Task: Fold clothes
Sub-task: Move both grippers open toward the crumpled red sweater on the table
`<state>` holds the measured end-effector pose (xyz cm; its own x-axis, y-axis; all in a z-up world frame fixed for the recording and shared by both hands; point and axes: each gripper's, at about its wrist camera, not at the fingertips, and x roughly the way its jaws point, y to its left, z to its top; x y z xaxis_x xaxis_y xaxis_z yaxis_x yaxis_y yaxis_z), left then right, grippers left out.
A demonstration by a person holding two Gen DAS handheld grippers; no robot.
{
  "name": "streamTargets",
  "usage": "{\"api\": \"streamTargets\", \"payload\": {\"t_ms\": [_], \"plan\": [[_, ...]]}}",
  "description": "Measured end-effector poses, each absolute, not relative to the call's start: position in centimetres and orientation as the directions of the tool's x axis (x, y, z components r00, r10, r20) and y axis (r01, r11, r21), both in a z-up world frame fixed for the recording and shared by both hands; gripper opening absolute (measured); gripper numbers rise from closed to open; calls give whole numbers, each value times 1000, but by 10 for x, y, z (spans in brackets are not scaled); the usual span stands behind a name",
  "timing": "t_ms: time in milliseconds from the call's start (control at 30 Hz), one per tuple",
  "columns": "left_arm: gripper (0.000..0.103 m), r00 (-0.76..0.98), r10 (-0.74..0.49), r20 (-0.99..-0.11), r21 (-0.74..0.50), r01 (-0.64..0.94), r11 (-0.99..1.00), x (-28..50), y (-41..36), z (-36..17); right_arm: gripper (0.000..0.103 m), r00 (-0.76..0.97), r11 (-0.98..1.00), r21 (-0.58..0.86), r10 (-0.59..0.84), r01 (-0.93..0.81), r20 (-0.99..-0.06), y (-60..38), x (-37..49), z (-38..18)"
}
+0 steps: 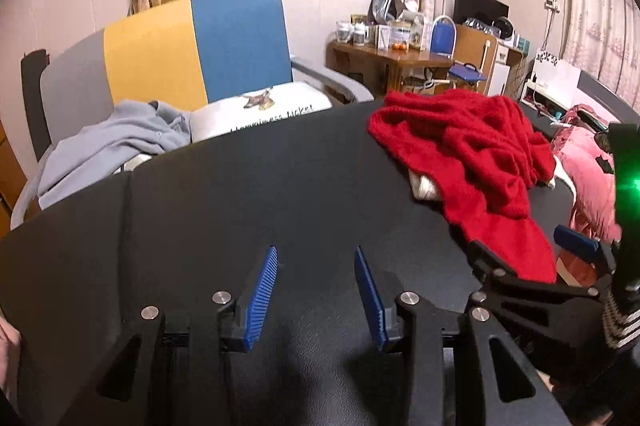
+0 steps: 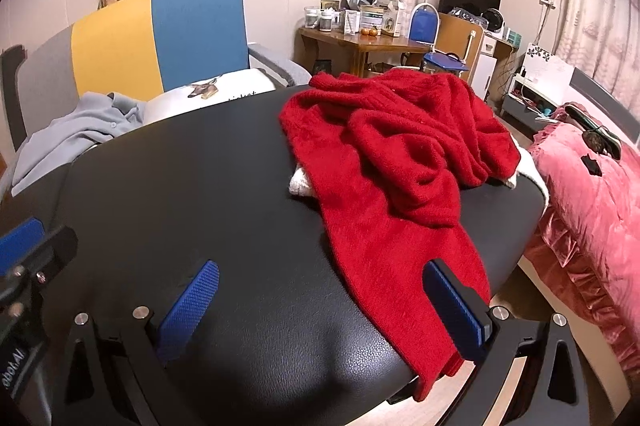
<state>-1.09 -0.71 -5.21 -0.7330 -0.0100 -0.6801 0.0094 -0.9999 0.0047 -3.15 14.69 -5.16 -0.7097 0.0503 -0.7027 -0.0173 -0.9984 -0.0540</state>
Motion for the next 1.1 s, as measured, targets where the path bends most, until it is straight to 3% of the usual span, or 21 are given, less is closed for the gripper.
{"api": "streamTargets", "payload": {"t_ms": [167, 267, 367, 400, 567, 800, 900, 1000, 1100], "plan": [[41, -695, -6, -719, -10, 20, -1000, -11, -22, -70, 103, -708, -999, -31, 3, 27, -706, 147, -32, -57], [41, -650, 56, -758, -100, 32, -994, -13, -44, -90, 100, -698, -993, 85, -120, 84, -706, 159, -34, -63], [41, -613, 63, -788, -128, 63, -990, -16, -61, -108, 69, -643, -958, 265, -269, 105, -718, 183, -46, -76], [41, -606, 58, -793, -127, 72, -989, -16, -66, -113, 69, -621, -942, 322, -309, 94, -721, 193, -52, -81], [41, -560, 44, -827, -123, 105, -987, -18, -80, -141, 71, -633, -942, 334, -285, 44, -720, 226, -60, -90], [41, -580, 52, -813, -106, 60, -993, -18, -77, -152, 90, -672, -954, 298, -248, 42, -698, 261, -93, -76], [41, -585, 131, -800, -169, 11, -986, -37, -72, -144, 100, -712, -977, 193, -199, 91, -674, 256, -123, -57], [41, -586, 235, -775, -249, -58, -967, -70, -61, -126, 102, -739, -992, 41, -116, 119, -663, 248, -170, -46], [41, -543, 355, -761, -349, -119, -930, -116, -42, -113, 102, -720, -992, 81, -124, 94, -683, 258, -188, -57]]}}
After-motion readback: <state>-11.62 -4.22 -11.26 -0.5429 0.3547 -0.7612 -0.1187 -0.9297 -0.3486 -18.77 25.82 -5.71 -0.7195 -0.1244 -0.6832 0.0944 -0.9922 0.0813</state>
